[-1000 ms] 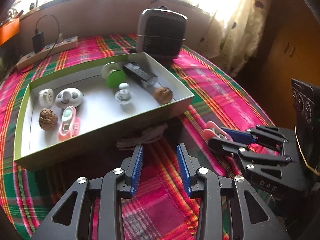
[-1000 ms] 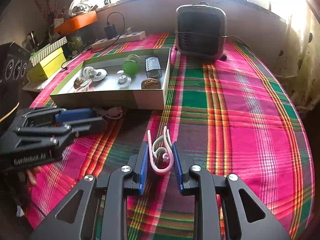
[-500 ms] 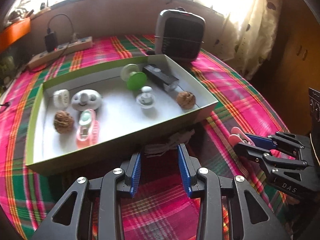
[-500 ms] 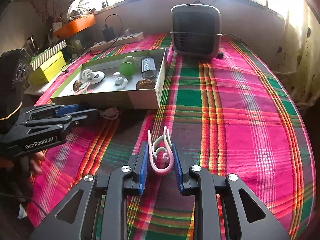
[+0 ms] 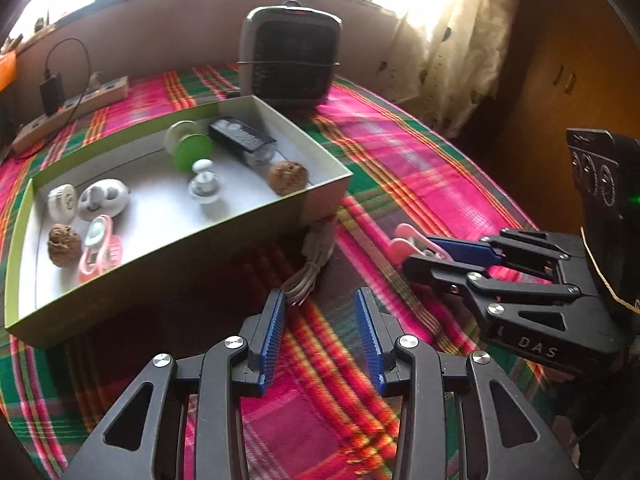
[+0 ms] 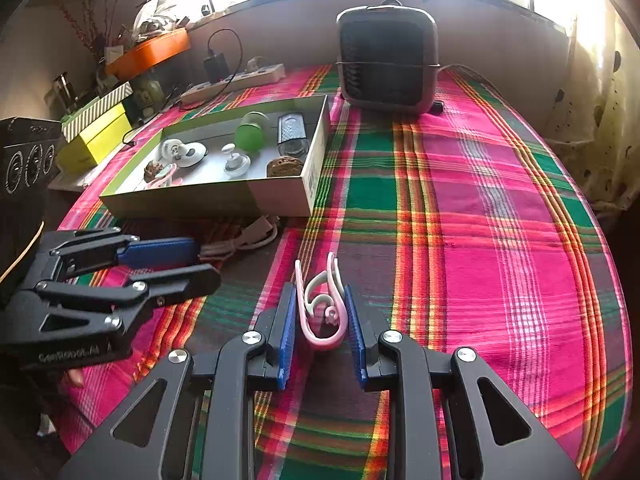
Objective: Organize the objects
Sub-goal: 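Hold the pink hook with the right tool while the left tool moves to the white cable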
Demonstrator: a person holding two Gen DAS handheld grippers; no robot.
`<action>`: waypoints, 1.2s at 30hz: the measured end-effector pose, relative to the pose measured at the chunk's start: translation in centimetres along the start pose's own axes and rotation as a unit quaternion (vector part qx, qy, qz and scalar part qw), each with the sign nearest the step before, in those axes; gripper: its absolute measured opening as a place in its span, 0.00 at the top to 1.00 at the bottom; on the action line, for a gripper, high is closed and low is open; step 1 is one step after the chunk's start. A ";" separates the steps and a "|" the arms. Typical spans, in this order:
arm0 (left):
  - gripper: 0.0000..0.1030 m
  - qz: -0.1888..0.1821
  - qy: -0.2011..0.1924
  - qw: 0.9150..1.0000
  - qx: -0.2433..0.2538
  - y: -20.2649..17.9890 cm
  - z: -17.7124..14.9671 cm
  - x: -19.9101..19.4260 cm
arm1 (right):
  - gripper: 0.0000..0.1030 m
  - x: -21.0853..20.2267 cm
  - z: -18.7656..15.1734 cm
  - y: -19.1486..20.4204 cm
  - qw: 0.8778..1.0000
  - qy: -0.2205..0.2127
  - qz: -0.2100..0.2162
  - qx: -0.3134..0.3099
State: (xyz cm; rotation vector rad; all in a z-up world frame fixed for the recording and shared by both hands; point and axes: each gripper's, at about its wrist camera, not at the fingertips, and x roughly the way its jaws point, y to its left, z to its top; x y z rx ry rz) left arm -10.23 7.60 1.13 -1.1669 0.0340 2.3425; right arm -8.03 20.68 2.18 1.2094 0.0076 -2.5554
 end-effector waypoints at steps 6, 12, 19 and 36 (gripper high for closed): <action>0.67 0.004 -0.001 1.000 0.021 -0.7 0.3 -0.1 | 0.76 -0.3 -0.1 -0.5 1.000 -0.001 -0.004 0.004; 0.67 0.021 0.003 0.999 0.026 -0.8 1.8 1.1 | 0.76 -0.3 -0.2 -0.9 1.000 0.001 -0.010 0.005; 0.67 0.036 0.020 0.998 0.041 -1.7 2.8 2.8 | 0.76 -0.5 -0.3 -1.5 1.000 0.000 -0.011 0.015; 0.74 0.066 0.012 0.996 0.051 -2.4 3.2 3.6 | 0.76 -0.3 -0.3 -1.6 1.000 0.003 -0.013 0.015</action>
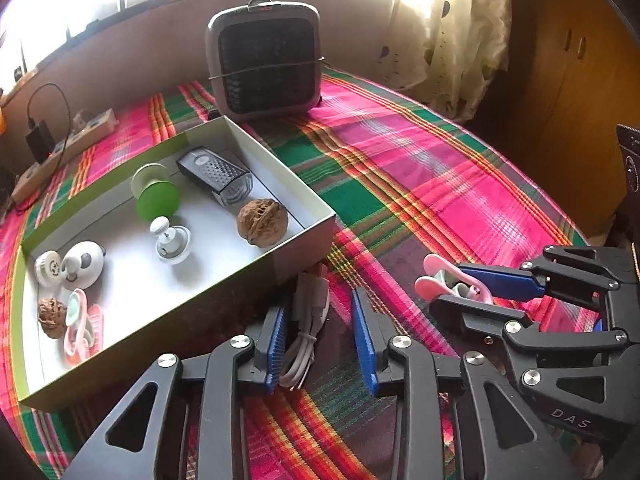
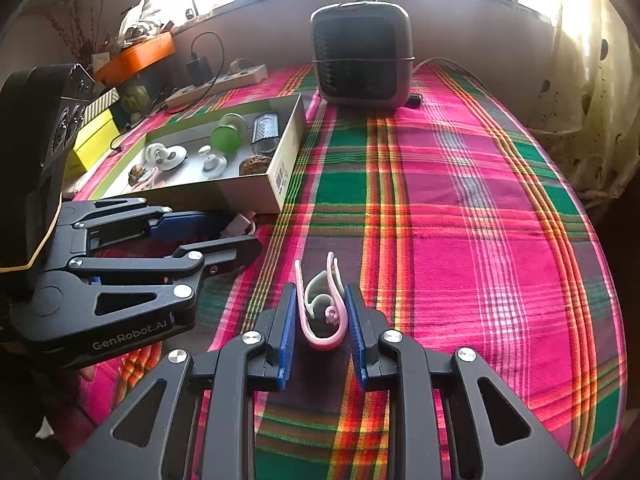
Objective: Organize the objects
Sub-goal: 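Hold the pink hook with the right tool while the left tool moves to the white cable, then grasp the white USB cable with the left tool while the right tool holds the pink hook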
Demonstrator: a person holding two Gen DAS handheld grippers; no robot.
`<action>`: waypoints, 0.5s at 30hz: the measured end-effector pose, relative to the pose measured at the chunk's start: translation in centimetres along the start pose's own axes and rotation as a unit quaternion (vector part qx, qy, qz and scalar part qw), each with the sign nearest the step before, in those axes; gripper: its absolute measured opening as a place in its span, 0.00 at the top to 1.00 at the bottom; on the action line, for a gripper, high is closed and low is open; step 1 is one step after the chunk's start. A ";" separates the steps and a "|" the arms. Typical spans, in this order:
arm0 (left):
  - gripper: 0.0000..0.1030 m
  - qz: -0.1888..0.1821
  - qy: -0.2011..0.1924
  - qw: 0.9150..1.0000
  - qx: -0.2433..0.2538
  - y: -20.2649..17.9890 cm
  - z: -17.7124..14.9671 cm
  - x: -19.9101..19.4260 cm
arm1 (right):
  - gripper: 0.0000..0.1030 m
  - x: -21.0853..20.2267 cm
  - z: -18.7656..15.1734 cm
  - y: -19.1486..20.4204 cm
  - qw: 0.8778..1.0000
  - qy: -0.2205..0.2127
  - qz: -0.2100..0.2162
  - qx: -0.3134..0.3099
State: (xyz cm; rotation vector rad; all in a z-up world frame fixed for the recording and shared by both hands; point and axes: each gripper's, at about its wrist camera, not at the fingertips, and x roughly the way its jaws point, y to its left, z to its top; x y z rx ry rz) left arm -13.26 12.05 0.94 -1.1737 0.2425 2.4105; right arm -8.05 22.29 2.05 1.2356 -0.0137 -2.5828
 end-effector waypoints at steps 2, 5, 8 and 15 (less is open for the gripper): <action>0.76 0.006 -0.001 1.000 0.001 0.0 0.0 0.0 | 0.76 0.0 0.0 0.0 1.000 0.000 -0.001 -0.001; 0.79 0.012 -0.003 1.000 0.003 0.0 -0.1 -0.1 | 0.76 0.0 0.0 0.2 1.000 0.001 -0.004 -0.003; 0.83 0.017 -0.005 1.000 0.003 0.1 -0.1 -0.1 | 0.76 0.1 0.0 0.2 1.000 0.001 -0.007 -0.005; 0.84 0.016 -0.007 1.000 0.003 0.2 -0.2 -0.2 | 0.76 0.2 0.1 0.4 1.000 0.002 -0.012 -0.010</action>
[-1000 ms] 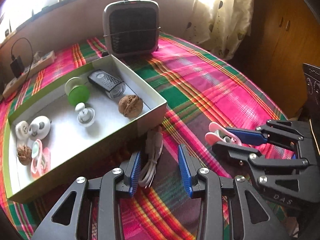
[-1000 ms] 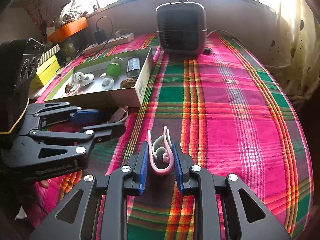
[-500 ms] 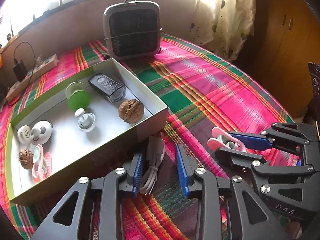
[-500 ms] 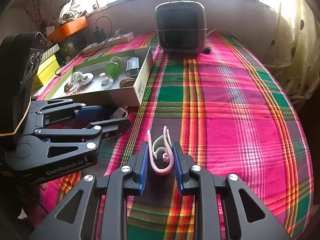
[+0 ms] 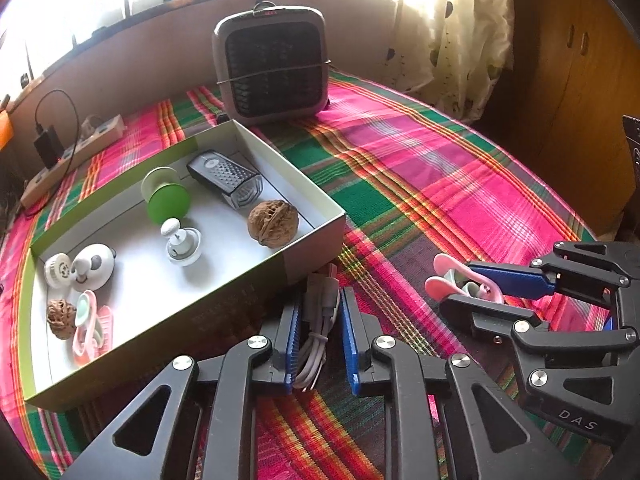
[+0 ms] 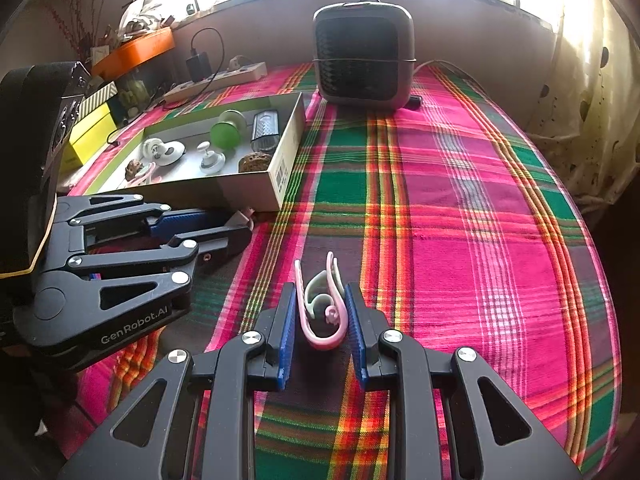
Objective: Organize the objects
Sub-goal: 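Grasp the white USB cable with the left tool while the right tool holds the pink hook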
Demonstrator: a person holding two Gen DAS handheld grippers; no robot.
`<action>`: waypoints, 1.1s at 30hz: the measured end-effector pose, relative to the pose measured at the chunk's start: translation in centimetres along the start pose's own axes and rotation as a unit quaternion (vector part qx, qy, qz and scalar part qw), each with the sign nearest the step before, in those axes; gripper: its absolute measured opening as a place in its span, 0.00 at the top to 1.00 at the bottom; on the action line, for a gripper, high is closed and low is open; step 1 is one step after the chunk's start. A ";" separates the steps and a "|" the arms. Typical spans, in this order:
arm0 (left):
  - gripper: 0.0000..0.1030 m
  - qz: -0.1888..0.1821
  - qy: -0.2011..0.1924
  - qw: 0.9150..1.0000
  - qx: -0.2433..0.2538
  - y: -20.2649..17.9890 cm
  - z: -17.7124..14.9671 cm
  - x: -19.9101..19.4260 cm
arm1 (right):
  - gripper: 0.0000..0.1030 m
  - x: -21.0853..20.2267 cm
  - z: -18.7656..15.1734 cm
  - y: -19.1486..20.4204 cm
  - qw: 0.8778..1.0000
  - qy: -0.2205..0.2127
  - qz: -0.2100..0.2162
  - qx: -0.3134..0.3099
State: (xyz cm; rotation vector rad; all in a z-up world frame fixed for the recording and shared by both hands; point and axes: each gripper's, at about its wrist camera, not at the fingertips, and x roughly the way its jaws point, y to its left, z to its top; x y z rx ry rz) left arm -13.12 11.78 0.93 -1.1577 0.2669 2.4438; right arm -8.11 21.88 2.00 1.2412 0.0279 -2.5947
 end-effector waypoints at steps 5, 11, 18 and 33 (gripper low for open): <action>0.84 0.000 0.000 1.000 0.002 0.0 0.0 0.0 | 0.76 0.0 0.0 0.0 1.000 0.000 -0.002 -0.002; 0.84 0.000 -0.001 1.000 0.003 -0.2 0.0 -0.1 | 0.76 0.0 0.0 0.0 1.000 0.000 -0.002 -0.001; 0.84 0.000 -0.001 1.000 0.003 -0.1 -0.1 -0.1 | 0.76 0.0 -0.1 -0.1 1.000 0.000 0.000 0.000; 0.84 -0.006 -0.007 1.000 -0.002 -0.3 -0.8 -1.1 | 0.76 0.0 -0.1 0.1 1.000 -0.001 -0.005 0.001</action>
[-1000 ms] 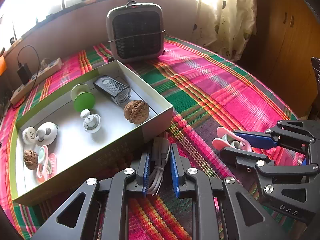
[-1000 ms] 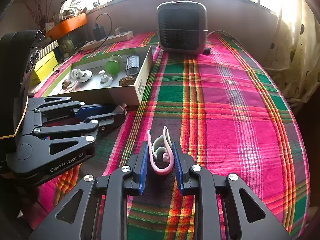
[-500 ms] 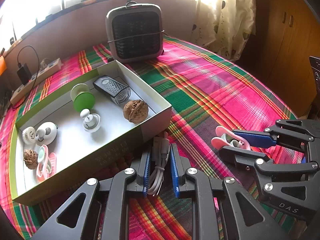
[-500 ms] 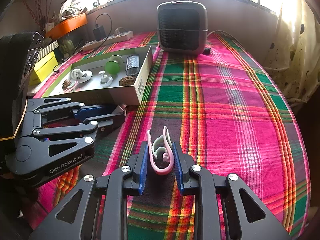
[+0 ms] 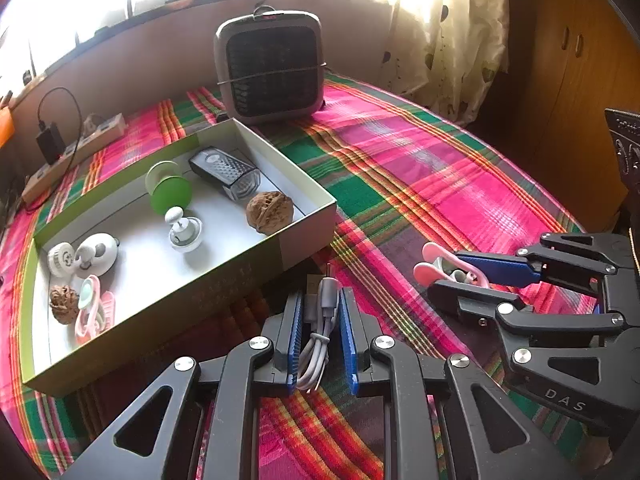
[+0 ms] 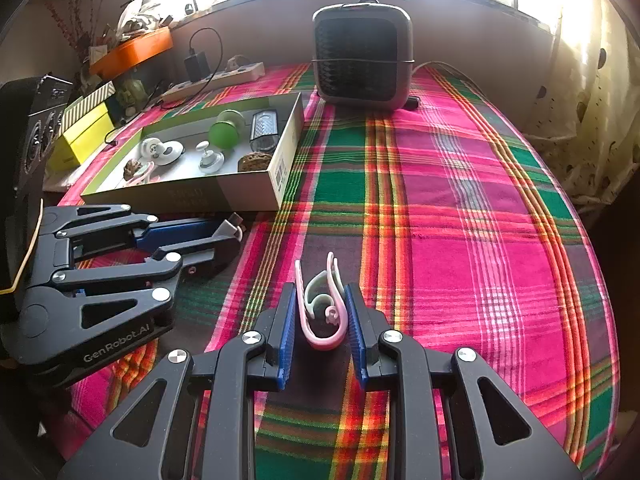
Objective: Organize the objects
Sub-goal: 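Grasp the white USB cable with the left tool while the right tool holds the pink hook, then carry the white cable with the left tool while the right tool carries the pink hook into the box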
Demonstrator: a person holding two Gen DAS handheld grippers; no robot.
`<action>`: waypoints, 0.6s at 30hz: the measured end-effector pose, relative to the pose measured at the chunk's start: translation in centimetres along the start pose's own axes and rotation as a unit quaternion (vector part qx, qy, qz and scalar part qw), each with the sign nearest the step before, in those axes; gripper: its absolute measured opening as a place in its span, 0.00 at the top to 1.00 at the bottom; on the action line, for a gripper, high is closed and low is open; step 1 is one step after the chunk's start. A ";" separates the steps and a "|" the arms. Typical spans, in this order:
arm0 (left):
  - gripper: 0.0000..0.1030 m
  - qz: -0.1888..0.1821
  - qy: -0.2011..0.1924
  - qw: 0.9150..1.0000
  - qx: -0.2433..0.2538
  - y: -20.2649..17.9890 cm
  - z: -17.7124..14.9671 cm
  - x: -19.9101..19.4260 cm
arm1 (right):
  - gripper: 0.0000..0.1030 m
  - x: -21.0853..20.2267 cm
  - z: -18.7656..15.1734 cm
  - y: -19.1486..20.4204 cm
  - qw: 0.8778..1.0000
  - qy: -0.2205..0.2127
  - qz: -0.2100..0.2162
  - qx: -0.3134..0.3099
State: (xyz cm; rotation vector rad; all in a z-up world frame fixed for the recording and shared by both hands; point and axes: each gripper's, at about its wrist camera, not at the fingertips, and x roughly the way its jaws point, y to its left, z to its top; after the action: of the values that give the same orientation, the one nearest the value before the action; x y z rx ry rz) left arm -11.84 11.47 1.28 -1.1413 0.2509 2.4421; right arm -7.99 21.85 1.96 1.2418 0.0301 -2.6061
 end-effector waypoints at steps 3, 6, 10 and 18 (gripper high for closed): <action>0.84 0.000 -0.004 1.000 -0.001 0.1 -0.3 -0.5 | 0.76 -0.1 -0.1 0.1 1.000 -0.002 0.001 0.002; 0.84 0.000 -0.007 1.000 -0.004 0.2 -0.5 -1.0 | 0.76 -0.3 -0.2 0.3 1.000 -0.005 0.002 0.003; 0.84 0.001 -0.012 1.000 -0.011 0.5 -0.8 -1.7 | 0.76 -0.4 -0.3 0.7 1.000 -0.005 0.004 0.002; 0.84 0.004 -0.024 1.000 -0.021 1.0 -1.4 -3.1 | 0.76 -1.2 -0.3 1.7 1.000 -0.014 0.002 -0.003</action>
State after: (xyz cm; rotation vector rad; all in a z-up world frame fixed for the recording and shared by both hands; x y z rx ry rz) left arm -9.55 9.21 2.74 -1.1002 0.1924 2.4890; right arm -6.65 20.53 2.82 1.2006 0.0306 -2.6171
